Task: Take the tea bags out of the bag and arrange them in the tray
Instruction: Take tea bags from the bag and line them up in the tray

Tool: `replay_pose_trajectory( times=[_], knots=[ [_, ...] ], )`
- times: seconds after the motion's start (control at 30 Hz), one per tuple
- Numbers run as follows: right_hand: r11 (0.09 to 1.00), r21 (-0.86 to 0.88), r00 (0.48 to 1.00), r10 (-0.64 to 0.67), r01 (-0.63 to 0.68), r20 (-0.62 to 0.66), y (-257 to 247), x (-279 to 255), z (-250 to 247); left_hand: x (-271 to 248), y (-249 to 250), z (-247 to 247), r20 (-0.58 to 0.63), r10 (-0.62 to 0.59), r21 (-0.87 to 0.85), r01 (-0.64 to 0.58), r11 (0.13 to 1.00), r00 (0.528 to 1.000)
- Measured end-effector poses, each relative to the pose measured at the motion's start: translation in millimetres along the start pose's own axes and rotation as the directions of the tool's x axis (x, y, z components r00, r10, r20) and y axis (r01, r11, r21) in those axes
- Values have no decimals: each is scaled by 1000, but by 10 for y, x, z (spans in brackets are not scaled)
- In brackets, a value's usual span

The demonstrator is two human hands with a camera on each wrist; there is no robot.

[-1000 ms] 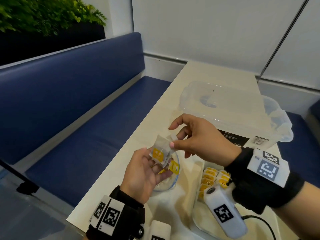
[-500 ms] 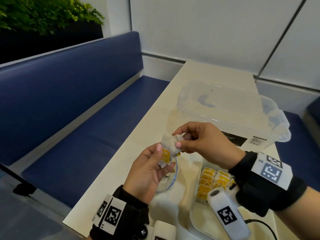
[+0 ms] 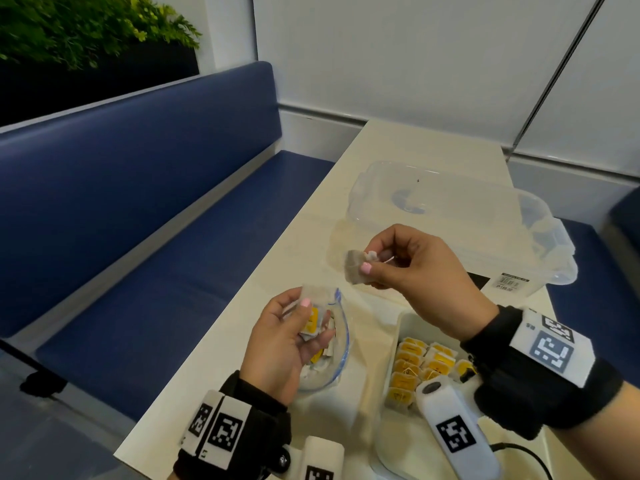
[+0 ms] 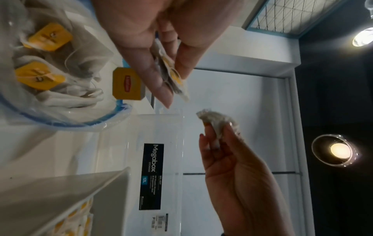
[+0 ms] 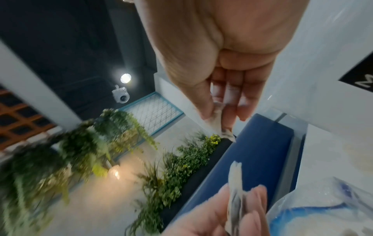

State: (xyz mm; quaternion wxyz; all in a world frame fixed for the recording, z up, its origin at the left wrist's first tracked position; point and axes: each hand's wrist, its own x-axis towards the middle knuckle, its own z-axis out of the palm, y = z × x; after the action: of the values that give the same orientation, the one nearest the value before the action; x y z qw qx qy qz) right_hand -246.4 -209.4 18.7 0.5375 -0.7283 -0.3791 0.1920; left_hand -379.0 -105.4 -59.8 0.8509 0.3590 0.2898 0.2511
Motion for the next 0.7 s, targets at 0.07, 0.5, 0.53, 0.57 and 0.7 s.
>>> replay_pose_trajectory(
  times=[0.07, 0.5, 0.53, 0.57, 0.7],
  knots=[
    [997, -18, 997, -77, 77, 13, -17, -20, 51, -6, -18, 52, 71, -42, 47, 39, 998, 997],
    [742, -479, 872, -476, 469, 116, -32, -160, 49, -32, -12, 169, 248, -141, 91, 122, 988, 959],
    [672, -547, 859, -468, 500, 209, -29, -190, 59, -35, -6, 179, 260, -140, 93, 119, 989, 955],
    [624, -586, 852, -444, 517, 279, -21, -216, 68, -40, 5, 189, 273, -136, 97, 113, 989, 953],
    [654, -611, 894, -347, 447, 283, -38, -300, 52, -34, 39, 213, 308, -139, 85, 118, 989, 941]
  ],
)
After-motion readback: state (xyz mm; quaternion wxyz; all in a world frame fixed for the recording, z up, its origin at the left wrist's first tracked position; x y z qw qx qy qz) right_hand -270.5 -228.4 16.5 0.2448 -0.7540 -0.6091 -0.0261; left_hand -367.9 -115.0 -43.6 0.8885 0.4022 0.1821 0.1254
